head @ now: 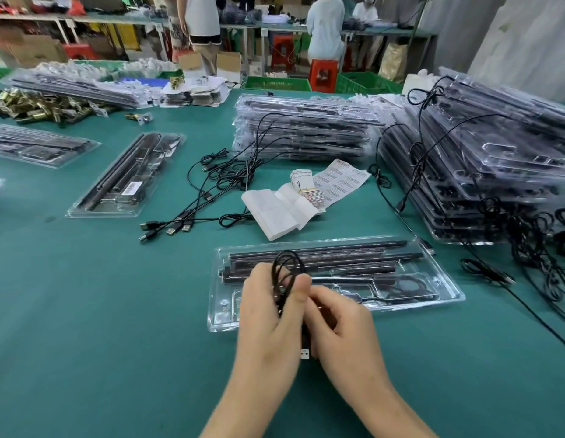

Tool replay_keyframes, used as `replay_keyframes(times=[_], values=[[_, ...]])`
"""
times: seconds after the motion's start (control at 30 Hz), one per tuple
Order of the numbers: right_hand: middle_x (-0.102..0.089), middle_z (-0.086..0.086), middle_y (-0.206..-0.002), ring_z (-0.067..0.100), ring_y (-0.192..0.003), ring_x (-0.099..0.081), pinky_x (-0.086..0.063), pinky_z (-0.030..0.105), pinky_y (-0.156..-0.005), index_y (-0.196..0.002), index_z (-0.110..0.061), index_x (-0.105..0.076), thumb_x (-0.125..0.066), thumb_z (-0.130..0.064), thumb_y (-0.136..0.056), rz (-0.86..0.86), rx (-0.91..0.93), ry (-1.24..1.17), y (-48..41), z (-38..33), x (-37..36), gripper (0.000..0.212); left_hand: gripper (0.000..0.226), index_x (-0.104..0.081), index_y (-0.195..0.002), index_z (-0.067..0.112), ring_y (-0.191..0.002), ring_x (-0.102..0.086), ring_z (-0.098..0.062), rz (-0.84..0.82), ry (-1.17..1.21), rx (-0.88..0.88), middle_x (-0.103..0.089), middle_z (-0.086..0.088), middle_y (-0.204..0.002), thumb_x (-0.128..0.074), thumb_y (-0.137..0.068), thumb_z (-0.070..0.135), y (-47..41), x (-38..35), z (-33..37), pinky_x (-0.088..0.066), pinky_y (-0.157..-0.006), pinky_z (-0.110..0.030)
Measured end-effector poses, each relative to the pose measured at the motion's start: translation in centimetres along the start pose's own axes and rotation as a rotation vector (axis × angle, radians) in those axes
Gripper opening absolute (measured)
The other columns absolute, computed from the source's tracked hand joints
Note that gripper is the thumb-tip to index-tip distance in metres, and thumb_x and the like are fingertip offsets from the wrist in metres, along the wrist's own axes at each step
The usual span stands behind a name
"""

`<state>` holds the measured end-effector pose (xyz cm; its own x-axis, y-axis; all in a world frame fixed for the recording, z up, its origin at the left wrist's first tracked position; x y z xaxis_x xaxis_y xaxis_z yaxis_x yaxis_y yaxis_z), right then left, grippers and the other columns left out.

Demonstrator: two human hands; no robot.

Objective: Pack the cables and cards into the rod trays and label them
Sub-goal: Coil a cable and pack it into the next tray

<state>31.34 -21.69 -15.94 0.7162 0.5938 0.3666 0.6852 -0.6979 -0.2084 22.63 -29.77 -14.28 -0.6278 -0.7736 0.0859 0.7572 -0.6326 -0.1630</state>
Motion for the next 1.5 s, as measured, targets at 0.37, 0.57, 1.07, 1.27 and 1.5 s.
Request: replay_keyframes(times=[0.37, 0.57, 1.07, 1.27, 1.5], values=[[-0.068, -0.002, -0.078, 0.022, -0.068, -0.056, -0.048, 0.036, -0.059, -0.107, -0.026, -0.070, -0.041, -0.016, -0.101, -0.205, -0.022, -0.243, 0.8, 0.0, 0.7, 0.031, 0.075, -0.048, -0.103, 0.035, -0.117, -0.040, 0.002, -0.058, -0.473, -0.073, -0.042, 0.030, -0.104, -0.005, -0.081, 0.093, -0.3, -1.1, -1.9, -0.019, -0.103, -0.022], [-0.072, -0.006, -0.089, 0.012, -0.075, -0.064, -0.052, 0.025, -0.066, -0.109, -0.027, -0.068, -0.046, -0.020, -0.103, -0.266, 0.018, -0.242, 0.7, -0.2, 0.9, 0.024, 0.072, -0.045, -0.102, 0.035, -0.118, -0.037, 0.003, -0.182, -0.481, -0.074, -0.041, 0.032, -0.105, -0.005, -0.083, 0.091, -0.6, -0.3, -1.3, -0.026, -0.107, -0.034], [-0.051, -0.023, -0.089, 0.004, -0.078, -0.050, -0.045, 0.026, -0.067, -0.107, -0.042, -0.052, -0.046, -0.034, -0.103, -0.184, 0.235, 0.361, 0.9, -0.4, -0.3, 0.010, 0.046, -0.058, -0.136, 0.046, -0.125, -0.049, 0.000, -0.585, -1.068, -0.557, -0.057, 0.028, -0.131, -0.047, -0.095, 0.065, -3.7, 7.1, 6.5, -0.044, -0.101, -0.024], [-0.057, -0.011, -0.090, 0.012, -0.079, -0.053, -0.040, 0.027, -0.061, -0.111, -0.025, -0.062, -0.052, -0.028, -0.104, -0.225, 0.352, 0.616, 1.0, -1.3, -0.4, 0.012, 0.038, -0.077, -0.089, 0.034, -0.068, -0.068, -0.010, -0.673, -1.402, -0.738, -0.065, 0.014, -0.072, -0.084, -0.067, 0.064, -2.3, 6.8, 4.9, -0.053, -0.054, -0.023], [-0.058, -0.012, -0.098, 0.007, -0.089, -0.054, -0.045, 0.023, -0.074, -0.119, -0.026, -0.062, -0.053, -0.027, -0.104, -0.262, 0.342, 0.586, 0.9, -1.1, -0.3, 0.018, 0.039, -0.077, -0.079, 0.022, -0.052, -0.063, -0.012, -0.523, -1.294, -0.613, -0.060, 0.010, -0.061, -0.101, -0.052, 0.037, -0.7, 7.7, 2.2, -0.047, -0.041, -0.020]])
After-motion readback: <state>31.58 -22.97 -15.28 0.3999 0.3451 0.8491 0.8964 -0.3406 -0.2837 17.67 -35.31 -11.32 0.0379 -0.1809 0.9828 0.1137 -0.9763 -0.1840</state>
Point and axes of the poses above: each hand's wrist, its own y-axis away from the middle knuckle, its own x-axis out of the back of the hand, z = x × y, the point moved 1 cm from there along -y, towards the middle knuckle
